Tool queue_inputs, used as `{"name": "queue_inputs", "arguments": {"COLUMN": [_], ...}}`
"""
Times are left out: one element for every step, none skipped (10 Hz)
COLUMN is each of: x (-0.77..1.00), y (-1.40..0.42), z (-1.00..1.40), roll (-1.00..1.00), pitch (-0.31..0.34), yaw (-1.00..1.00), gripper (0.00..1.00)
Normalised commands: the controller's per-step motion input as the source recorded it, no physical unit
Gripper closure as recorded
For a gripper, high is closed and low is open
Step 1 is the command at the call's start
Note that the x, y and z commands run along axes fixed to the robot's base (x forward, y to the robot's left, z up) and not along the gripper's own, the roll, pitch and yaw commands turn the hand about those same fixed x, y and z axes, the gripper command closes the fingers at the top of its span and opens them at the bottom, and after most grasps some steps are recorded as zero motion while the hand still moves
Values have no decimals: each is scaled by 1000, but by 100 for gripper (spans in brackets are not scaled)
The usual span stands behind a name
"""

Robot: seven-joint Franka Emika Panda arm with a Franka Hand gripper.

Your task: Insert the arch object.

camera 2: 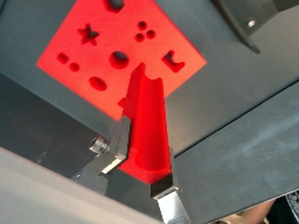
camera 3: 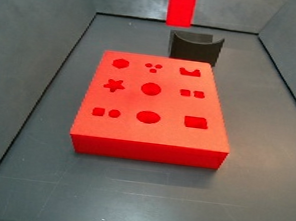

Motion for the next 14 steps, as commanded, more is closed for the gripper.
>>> {"name": "queue_inputs", "arguments": {"x": [971,931,1000,1000,809,34,111,717,854,437,214,154,151,157], "y": [100,254,291,340,180,0,-46,-97,-20,0,0,-86,-123,-17], "z": [-406,-557,-546,-491,-317,0,-37,-209,-323,-306,-323,-314,-280,-246], "roll": [110,0,0,-6,0,0,31,161,213,121,29,0,0,0], "pitch": [0,-26,-93,-119,0,-3,9,94,119,104,10,0,0,0], "yaw": [-140,-186,-197,-160,-57,0,0,-80,-106,0,57,206,386,526], "gripper": [100,100,100,100,100,100,100,100,100,100,100,100,100,100]}}
